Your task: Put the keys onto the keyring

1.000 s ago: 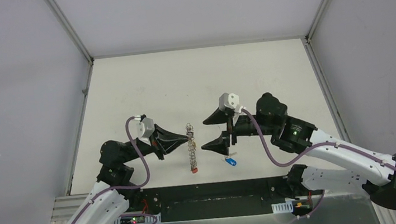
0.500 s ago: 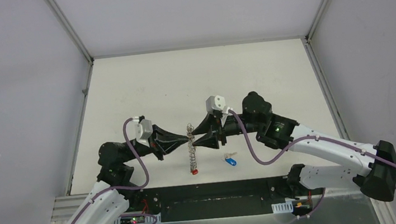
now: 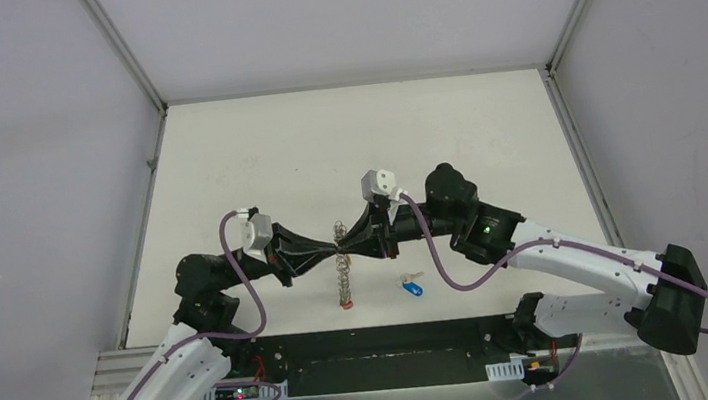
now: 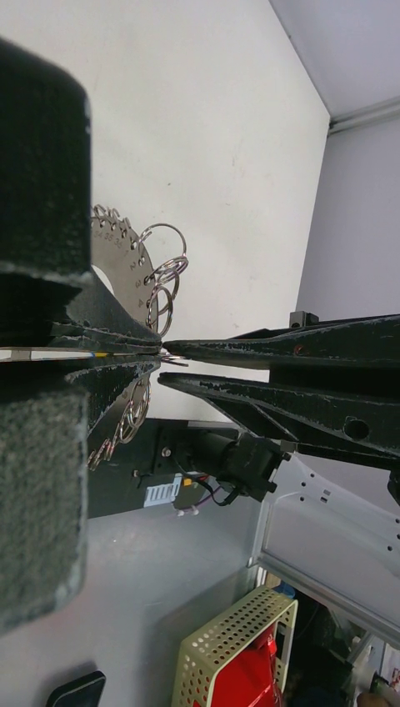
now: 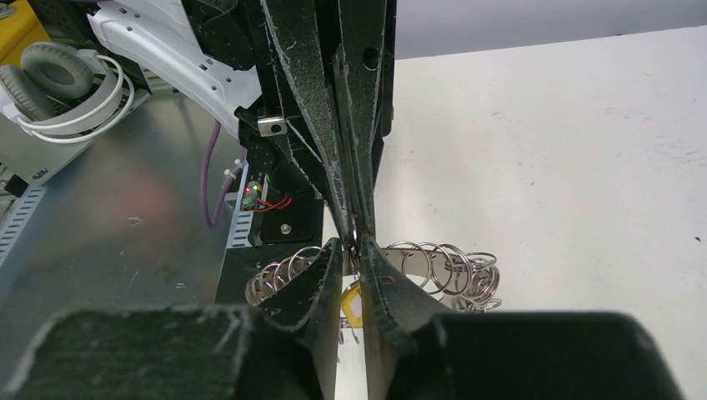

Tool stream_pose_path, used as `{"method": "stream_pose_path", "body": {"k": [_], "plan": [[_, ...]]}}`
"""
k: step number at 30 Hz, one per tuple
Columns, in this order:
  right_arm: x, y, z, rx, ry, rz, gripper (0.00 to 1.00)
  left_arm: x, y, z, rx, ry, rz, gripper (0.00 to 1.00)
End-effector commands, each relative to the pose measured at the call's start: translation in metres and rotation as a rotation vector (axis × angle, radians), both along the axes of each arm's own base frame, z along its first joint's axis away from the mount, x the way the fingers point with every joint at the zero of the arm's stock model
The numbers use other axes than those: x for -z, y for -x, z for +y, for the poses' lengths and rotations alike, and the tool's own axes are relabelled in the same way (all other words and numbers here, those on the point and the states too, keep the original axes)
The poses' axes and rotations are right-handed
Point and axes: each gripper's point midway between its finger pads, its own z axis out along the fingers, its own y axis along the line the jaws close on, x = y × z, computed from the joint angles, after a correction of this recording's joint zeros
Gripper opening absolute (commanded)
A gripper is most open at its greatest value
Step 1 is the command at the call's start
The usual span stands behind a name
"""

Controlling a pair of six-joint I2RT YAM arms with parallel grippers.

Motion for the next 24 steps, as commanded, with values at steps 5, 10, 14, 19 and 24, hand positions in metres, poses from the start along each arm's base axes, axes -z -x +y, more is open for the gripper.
{"method": "stream_pose_path", "body": {"k": [5, 10, 14, 19, 24], "plan": [[-0.016, 0.0, 0.004, -0.01, -0.058, -0.034, 0.0, -0.02, 0.006, 0.001, 0.012, 0.05, -0.075, 0.0], [-0.016, 0.001, -0.001, -0.002, -0.058, -0.039, 0.0, -0.019, 0.006, 0.001, 0.012, 0.046, -0.073, 0.0], [-0.015, 0.001, -0.008, 0.011, -0.033, -0.06, 0.0, -0.015, 0.005, 0.001, 0.008, 0.018, -0.064, 0.1], [-0.005, 0.003, -0.021, 0.021, 0.063, -0.075, 0.0, -0.011, 0.006, 0.003, -0.005, -0.037, -0.076, 0.31], [0.001, 0.005, -0.032, 0.006, 0.175, -0.083, 0.0, -0.005, 0.008, 0.006, -0.002, -0.123, -0.089, 0.36]]}}
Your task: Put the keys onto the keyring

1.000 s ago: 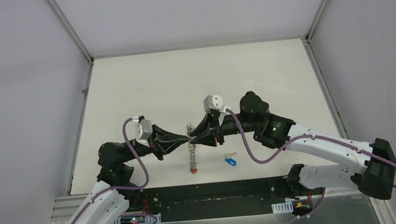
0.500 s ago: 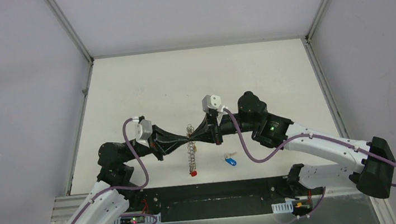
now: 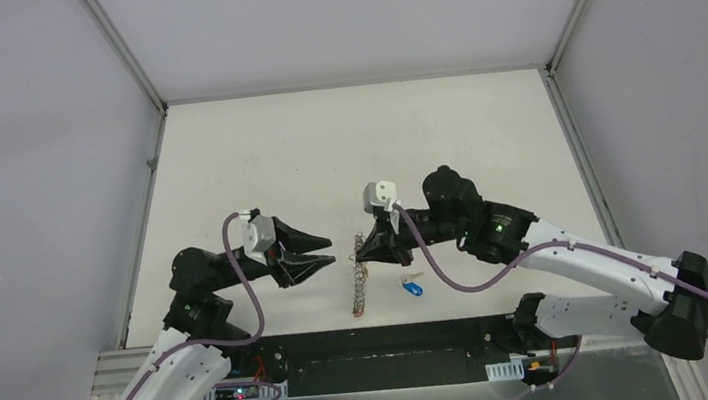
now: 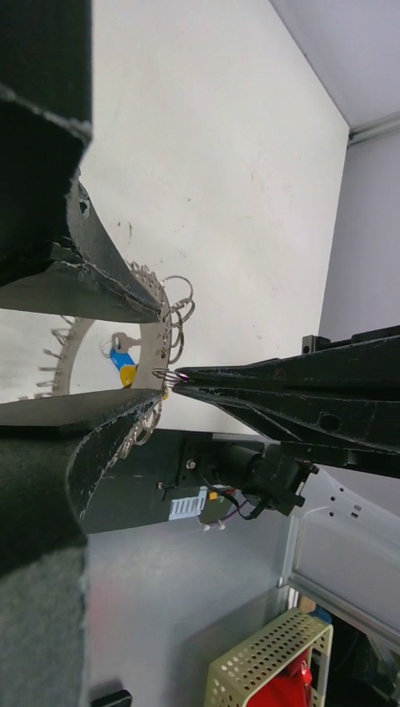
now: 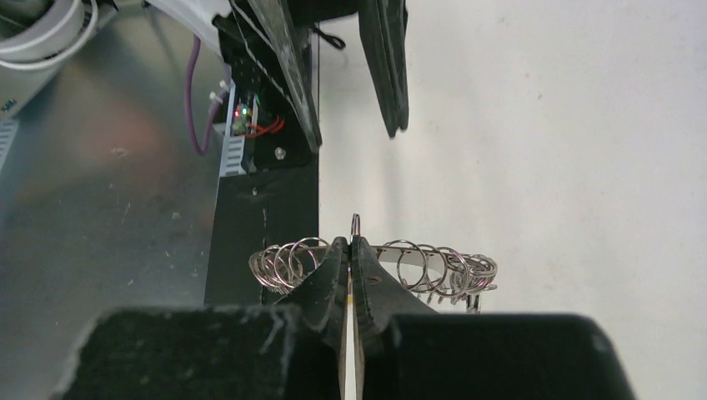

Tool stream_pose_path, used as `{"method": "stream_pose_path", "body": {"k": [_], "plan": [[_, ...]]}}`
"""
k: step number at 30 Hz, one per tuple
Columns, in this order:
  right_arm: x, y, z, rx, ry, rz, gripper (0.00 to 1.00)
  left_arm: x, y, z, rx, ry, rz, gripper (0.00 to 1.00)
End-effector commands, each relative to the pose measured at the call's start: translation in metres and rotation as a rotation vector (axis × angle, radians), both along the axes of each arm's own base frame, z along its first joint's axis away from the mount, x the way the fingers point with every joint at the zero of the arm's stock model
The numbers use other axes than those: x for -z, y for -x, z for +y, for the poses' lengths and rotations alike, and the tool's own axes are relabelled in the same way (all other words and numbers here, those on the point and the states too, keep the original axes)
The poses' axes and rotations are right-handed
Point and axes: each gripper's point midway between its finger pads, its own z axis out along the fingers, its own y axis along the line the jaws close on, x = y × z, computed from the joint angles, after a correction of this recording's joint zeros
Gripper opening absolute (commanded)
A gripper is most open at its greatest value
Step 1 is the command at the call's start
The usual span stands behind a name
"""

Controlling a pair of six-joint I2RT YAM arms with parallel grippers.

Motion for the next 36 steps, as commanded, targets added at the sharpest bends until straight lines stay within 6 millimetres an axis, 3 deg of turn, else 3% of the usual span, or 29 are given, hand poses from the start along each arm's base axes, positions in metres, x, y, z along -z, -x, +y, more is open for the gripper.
{"method": "stream_pose_path", "body": {"k": [1, 9, 15, 30, 36], "plan": [[-0.024, 0.001, -0.011, -0.019, 0.041, -0.078, 0.0, -0.007, 0.007, 0.002, 0.026, -0.073, -0.069, 0.36], [0.004, -0.004, -0.03, -0.023, 0.299, -0.054, 0.0, -0.003, 0.004, -0.006, 0.107, -0.158, -0.068, 0.33], [0.02, -0.007, -0.037, -0.027, 0.386, -0.062, 0.0, 0.0, 0.0, -0.016, 0.142, -0.178, -0.084, 0.32], [0.015, -0.001, -0.028, -0.051, 0.311, -0.045, 0.0, 0.024, -0.003, -0.052, 0.184, -0.165, -0.151, 0.33], [0.014, 0.0, -0.028, -0.053, 0.304, -0.047, 0.0, 0.037, -0.002, -0.063, 0.21, -0.192, -0.142, 0.29]]}}
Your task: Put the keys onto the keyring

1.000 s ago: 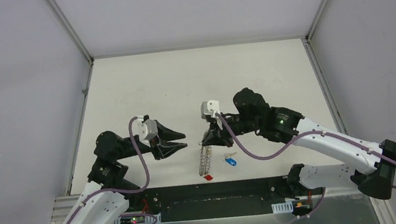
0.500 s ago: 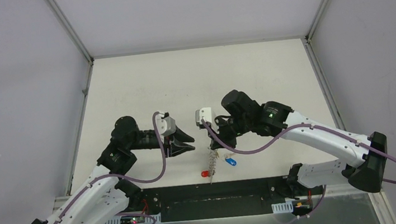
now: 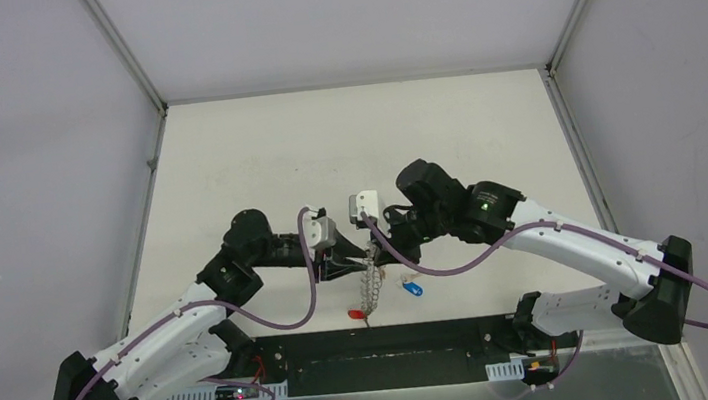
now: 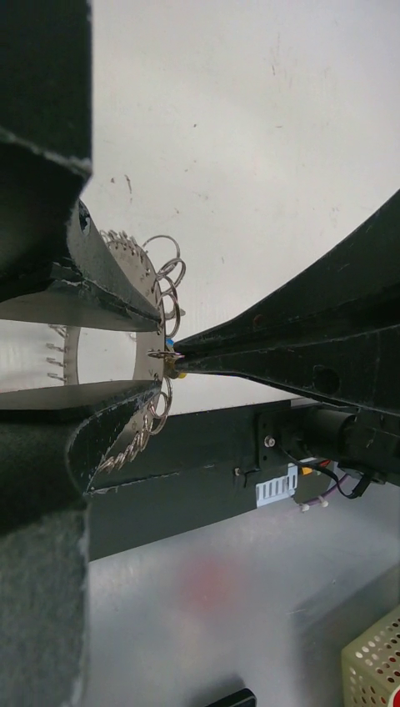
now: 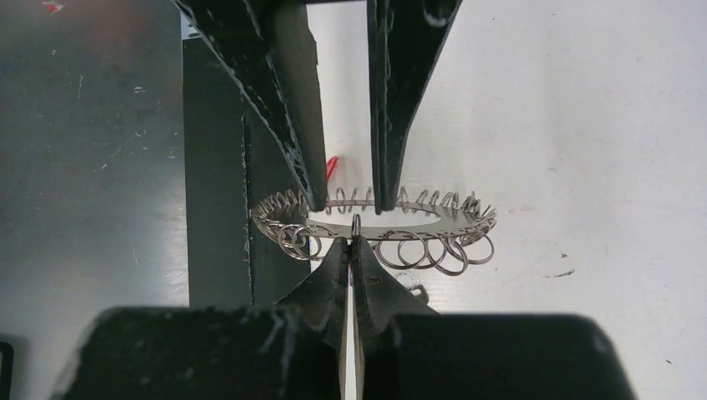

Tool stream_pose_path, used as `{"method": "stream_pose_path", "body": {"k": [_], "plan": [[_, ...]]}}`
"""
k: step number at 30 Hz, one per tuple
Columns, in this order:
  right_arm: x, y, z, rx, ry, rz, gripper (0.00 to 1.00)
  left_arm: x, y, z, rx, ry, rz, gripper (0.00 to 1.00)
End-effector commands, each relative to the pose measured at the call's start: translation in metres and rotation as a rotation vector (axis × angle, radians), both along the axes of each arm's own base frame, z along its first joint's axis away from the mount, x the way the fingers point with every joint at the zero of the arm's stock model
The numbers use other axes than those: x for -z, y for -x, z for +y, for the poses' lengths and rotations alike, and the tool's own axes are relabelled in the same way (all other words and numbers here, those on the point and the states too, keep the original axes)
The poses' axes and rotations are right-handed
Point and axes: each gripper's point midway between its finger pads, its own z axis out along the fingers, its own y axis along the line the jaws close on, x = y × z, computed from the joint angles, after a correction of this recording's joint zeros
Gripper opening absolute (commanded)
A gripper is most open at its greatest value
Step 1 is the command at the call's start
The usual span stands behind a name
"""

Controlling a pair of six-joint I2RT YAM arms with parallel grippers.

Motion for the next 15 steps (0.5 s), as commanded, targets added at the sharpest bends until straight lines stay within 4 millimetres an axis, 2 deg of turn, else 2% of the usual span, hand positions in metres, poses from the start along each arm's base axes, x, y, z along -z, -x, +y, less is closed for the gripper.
{"method": "stream_pose_path", "body": {"k": [1, 11, 15], "plan": [[-0.028, 0.002, 0.009, -0.025, -0.111, -0.041, 0.0, -0.006, -0.005, -0.01, 0.003, 0.034, -0.076, 0.27], [-0.027, 0.003, 0.01, -0.024, -0.114, -0.028, 0.0, 0.007, -0.001, -0.015, 0.006, 0.005, -0.062, 0.19], [-0.028, 0.003, 0.011, -0.023, -0.118, -0.026, 0.0, 0.007, -0.001, -0.014, -0.003, 0.007, -0.059, 0.12]]}}
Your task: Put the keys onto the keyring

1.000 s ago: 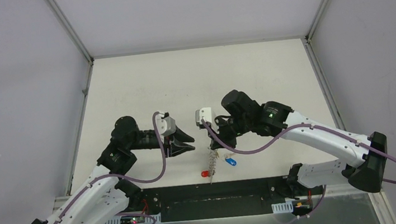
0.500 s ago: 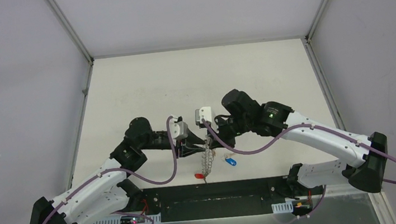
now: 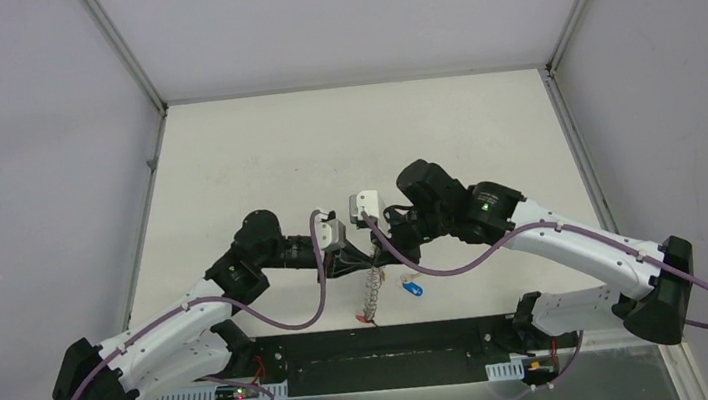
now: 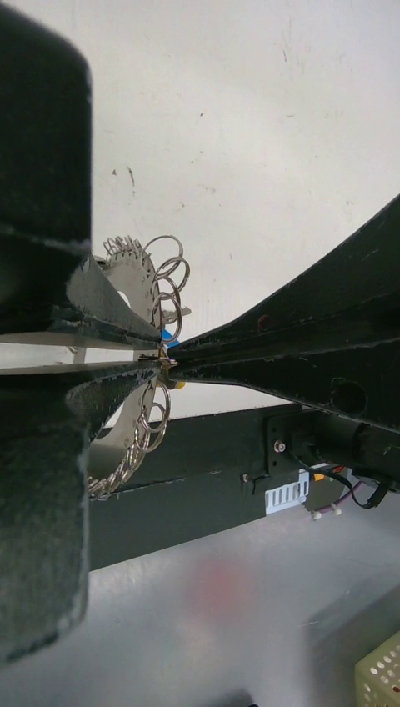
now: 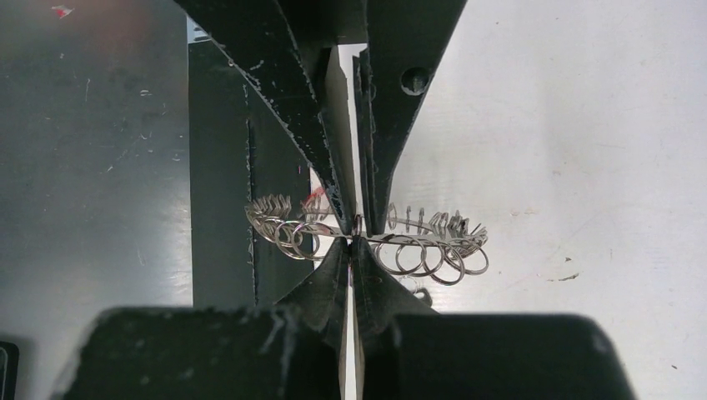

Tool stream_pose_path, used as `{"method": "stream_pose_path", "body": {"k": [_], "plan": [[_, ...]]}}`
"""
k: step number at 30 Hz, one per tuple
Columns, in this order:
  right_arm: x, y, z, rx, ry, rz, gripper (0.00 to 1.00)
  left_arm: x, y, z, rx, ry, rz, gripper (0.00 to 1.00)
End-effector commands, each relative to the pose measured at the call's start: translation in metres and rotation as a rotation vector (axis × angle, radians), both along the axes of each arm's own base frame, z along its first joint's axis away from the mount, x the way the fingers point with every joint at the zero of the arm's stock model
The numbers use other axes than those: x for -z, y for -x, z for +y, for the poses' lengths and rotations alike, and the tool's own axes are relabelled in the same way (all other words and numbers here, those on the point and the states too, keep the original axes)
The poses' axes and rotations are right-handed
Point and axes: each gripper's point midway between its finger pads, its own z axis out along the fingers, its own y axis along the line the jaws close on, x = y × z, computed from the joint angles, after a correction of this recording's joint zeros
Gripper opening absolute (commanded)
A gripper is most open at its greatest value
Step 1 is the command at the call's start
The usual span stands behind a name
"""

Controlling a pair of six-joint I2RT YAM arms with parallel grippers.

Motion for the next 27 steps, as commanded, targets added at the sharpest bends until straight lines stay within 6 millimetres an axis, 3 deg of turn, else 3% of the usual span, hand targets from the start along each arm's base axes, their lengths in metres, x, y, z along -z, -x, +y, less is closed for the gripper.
{"method": "stream_pose_path", "body": {"k": [1, 3, 8, 14, 19, 21, 22, 25, 26, 27], "plan": [[-0.0267, 0.0014, 0.01, -0.021, -0.106, -0.032, 0.0, -0.0105, -0.0007, -0.0019, -0.006, 0.045, -0.063, 0.08], [-0.027, 0.0012, 0.0102, -0.02, -0.106, -0.032, 0.0, -0.0116, -0.0008, -0.0022, -0.007, 0.048, -0.065, 0.01], [-0.0275, 0.0012, 0.0104, -0.018, -0.107, -0.03, 0.0, -0.0119, -0.0018, -0.003, -0.012, 0.048, -0.067, 0.0], [-0.0273, 0.0021, 0.0103, -0.021, -0.107, -0.025, 0.0, -0.0127, -0.0029, -0.004, -0.021, 0.049, -0.057, 0.1], [-0.0278, 0.0026, 0.0115, -0.025, -0.108, -0.02, 0.0, -0.0131, -0.0025, -0.0056, -0.017, 0.051, -0.053, 0.12], [-0.027, 0.0022, 0.0118, -0.025, -0.105, -0.02, 0.0, -0.0129, -0.0029, -0.006, -0.017, 0.05, -0.051, 0.08], [-0.0273, 0.0018, 0.012, -0.024, -0.106, -0.021, 0.0, -0.0134, -0.0022, -0.0063, -0.013, 0.052, -0.052, 0.0], [-0.0262, -0.0017, 0.0118, -0.008, -0.099, -0.029, 0.0, -0.014, -0.0023, -0.0061, -0.016, 0.056, -0.053, 0.0], [-0.0261, -0.0025, 0.0115, -0.001, -0.097, -0.03, 0.02, -0.0143, -0.0027, -0.0057, -0.021, 0.058, -0.051, 0.0], [-0.026, -0.004, 0.0113, 0.009, -0.096, -0.032, 0.12, -0.0147, -0.0025, -0.0055, -0.024, 0.062, -0.051, 0.0]]}}
